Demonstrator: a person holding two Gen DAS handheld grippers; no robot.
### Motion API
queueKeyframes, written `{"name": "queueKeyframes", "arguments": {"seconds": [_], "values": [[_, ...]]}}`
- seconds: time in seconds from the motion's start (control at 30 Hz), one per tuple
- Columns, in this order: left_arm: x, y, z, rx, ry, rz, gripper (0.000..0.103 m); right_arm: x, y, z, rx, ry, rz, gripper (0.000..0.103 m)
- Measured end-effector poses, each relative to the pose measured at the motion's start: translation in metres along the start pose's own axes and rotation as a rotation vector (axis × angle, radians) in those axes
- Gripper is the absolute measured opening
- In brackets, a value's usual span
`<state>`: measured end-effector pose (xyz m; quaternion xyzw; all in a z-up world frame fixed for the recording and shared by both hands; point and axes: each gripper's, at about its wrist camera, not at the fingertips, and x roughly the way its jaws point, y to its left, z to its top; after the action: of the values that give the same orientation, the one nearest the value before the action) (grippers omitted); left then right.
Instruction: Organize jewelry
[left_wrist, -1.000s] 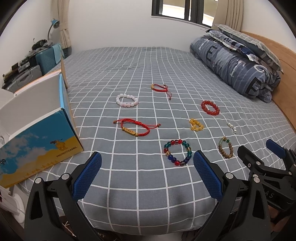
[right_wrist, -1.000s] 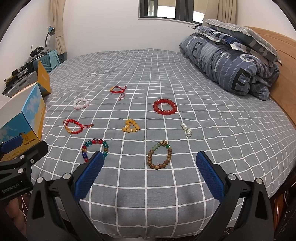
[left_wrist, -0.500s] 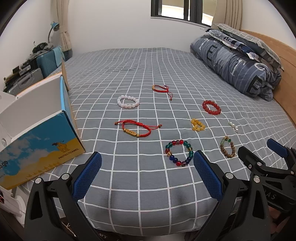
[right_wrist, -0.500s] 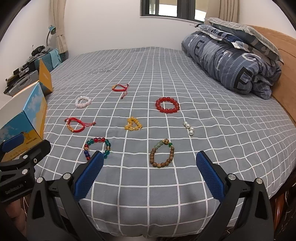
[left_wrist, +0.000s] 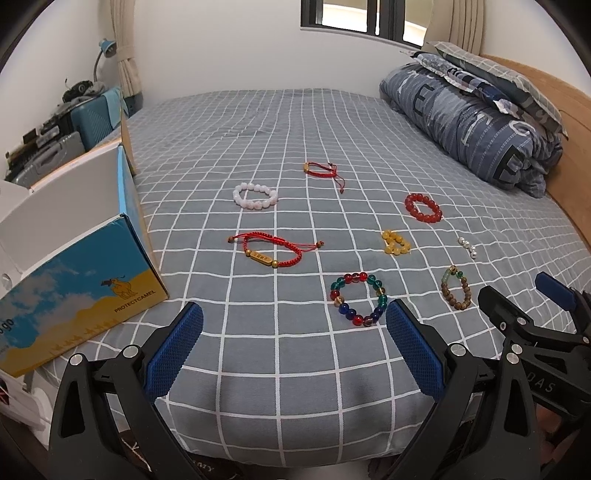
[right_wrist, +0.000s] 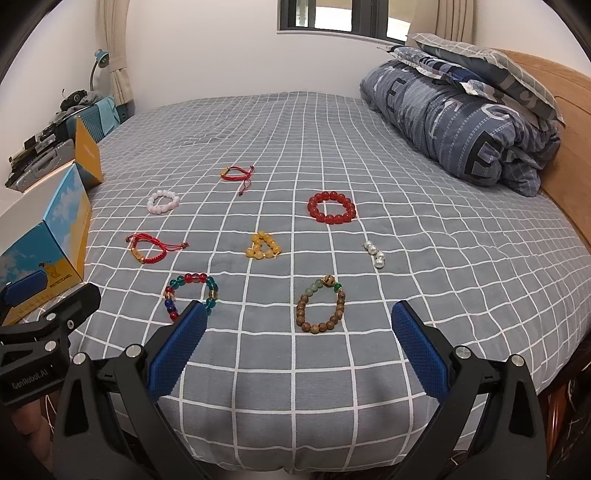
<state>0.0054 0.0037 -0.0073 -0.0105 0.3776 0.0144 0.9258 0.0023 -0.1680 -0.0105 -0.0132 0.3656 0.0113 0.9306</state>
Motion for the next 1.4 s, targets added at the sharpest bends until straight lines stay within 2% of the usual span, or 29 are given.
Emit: {"name": "queueKeyframes", "arguments": {"seconds": [1.07, 1.4], "values": [[-0.001, -0.003, -0.001, 0.008, -0.004, 0.001, 0.097, -0.002, -0.001, 0.001, -0.004, -0.003, -0.007, 0.096], [-0.010, -0.002, 0.015, -0.010, -0.018, 0.016, 0.097, -0.002, -0.002, 0.014, -0.022, -0.005, -0.026, 0.096]]}}
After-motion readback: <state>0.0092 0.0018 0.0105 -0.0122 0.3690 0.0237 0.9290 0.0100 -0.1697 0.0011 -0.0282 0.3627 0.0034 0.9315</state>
